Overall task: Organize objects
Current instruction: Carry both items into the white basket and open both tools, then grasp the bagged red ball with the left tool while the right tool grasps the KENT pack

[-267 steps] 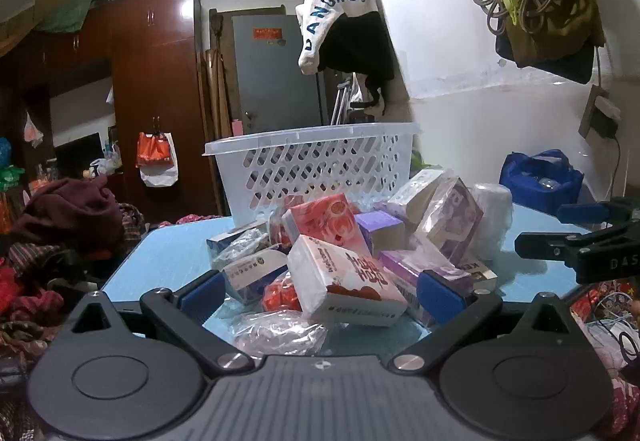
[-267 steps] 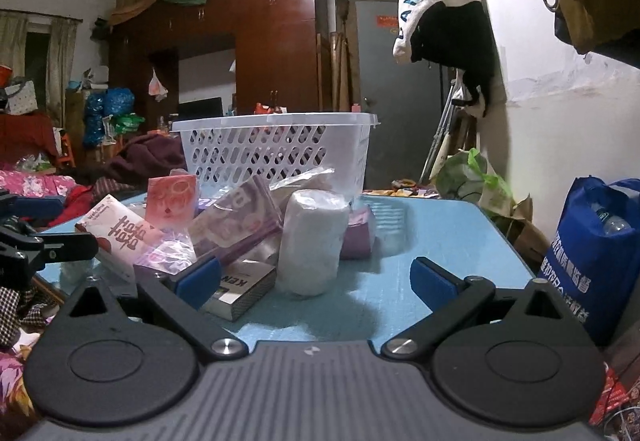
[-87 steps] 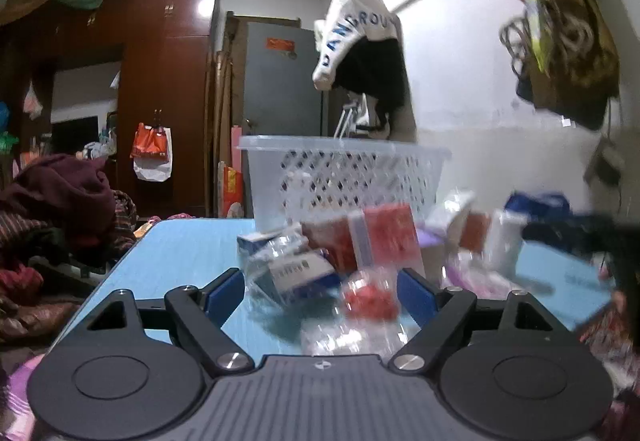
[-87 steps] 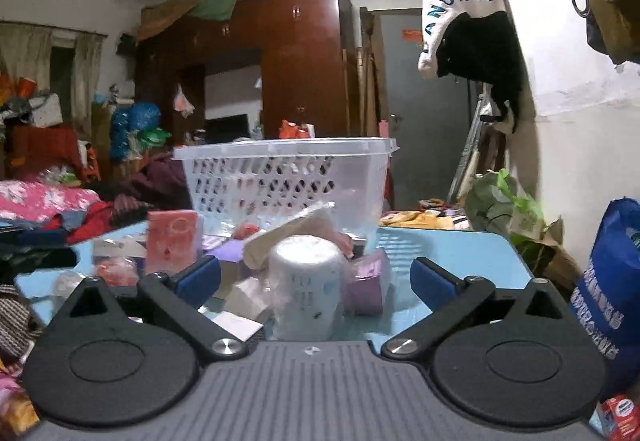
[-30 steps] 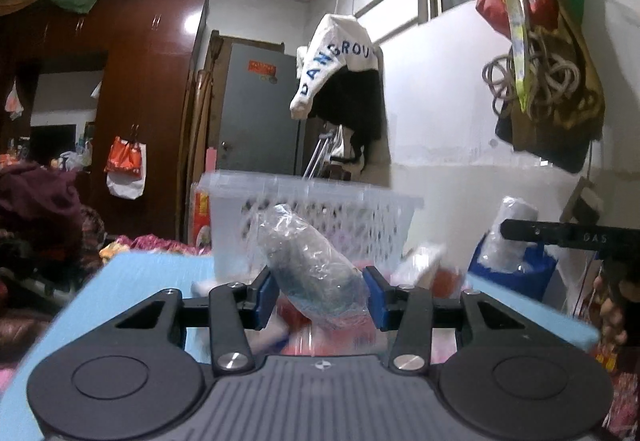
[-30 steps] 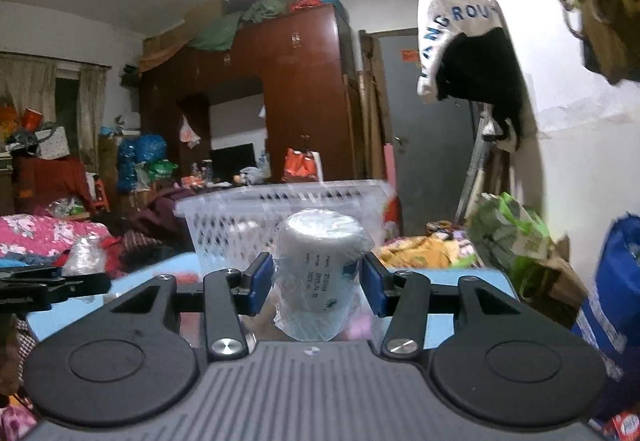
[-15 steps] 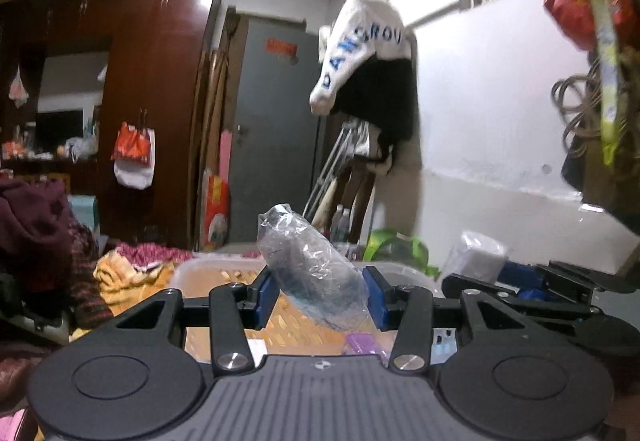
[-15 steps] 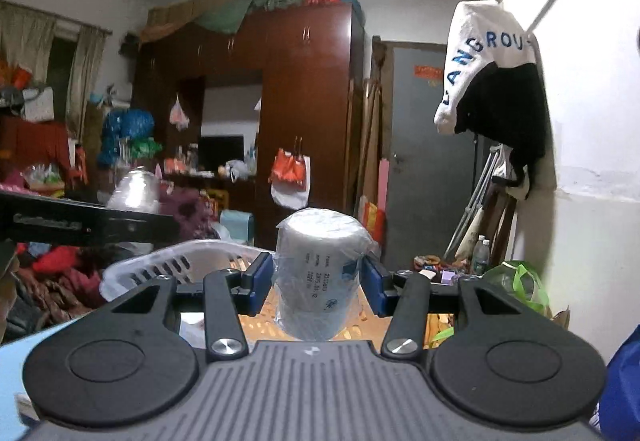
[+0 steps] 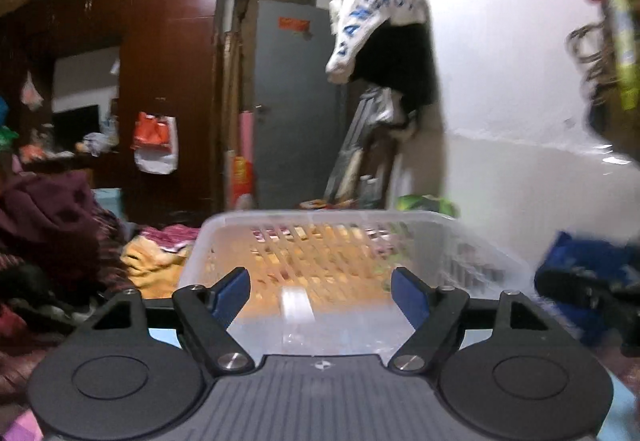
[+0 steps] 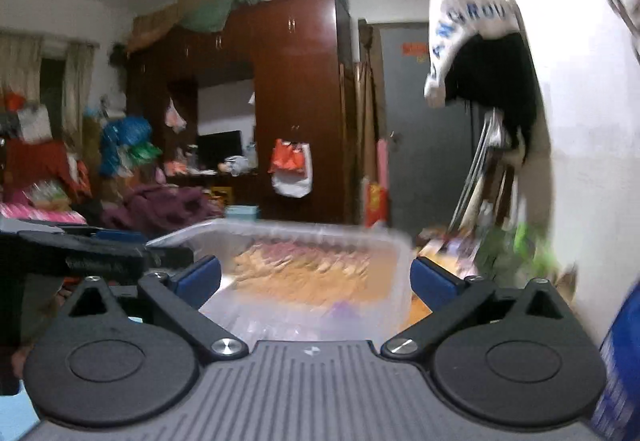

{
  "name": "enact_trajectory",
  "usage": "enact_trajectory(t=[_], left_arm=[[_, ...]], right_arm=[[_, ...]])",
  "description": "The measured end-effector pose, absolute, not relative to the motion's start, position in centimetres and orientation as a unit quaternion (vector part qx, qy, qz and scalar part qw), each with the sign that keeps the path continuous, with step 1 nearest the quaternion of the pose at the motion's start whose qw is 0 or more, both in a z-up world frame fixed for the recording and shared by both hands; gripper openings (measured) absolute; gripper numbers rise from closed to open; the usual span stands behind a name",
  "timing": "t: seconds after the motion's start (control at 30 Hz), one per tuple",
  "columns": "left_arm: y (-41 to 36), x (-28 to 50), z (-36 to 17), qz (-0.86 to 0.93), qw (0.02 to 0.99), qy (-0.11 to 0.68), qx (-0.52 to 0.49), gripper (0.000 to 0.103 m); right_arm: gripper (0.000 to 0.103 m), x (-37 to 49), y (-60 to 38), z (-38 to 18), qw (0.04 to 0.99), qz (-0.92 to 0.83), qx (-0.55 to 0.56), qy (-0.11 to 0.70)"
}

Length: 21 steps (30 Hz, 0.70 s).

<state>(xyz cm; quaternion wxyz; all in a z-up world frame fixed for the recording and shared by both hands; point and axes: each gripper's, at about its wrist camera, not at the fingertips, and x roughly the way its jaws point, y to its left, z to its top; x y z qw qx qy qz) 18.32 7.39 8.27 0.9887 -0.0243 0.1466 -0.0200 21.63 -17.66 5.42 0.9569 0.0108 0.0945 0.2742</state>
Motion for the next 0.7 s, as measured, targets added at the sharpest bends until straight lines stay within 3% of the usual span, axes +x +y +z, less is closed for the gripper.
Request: enact_trajectory(t=[0.1,0.27,0.33,0.37,0.7], left_arm=[[7.7,13.1,5.5,-0.044,0.989,0.14,-0.016,0.088],[8.0,5.5,0.5,-0.062,0.991,0.115,-0.026,0.088],[7.7,3.9,-0.8,-0.064,0.991,0.111,-0.024,0.088],[7.4,3.7,-1.1,-0.063,0.992,0.112,-0.018,0.088],[5.9,5.5,-3.5,-0.04,0.99,0.135,0.017,0.087]], right_arm=[[0.103,17.1,-20.2,1.3,0.945,0.291,0.044,0.143],[0.102,10.7,-22.0,-5.1,0.946,0.297,0.016,0.129],[0.091,9.8,-21.9,-6.5,0.939,0.312,0.011,0.142],[0.084,9.6,-21.6,-6.9,0.937,0.316,0.001,0.148],[0.08,10.0,-17.8,-7.1,0.941,0.319,-0.047,0.107]])
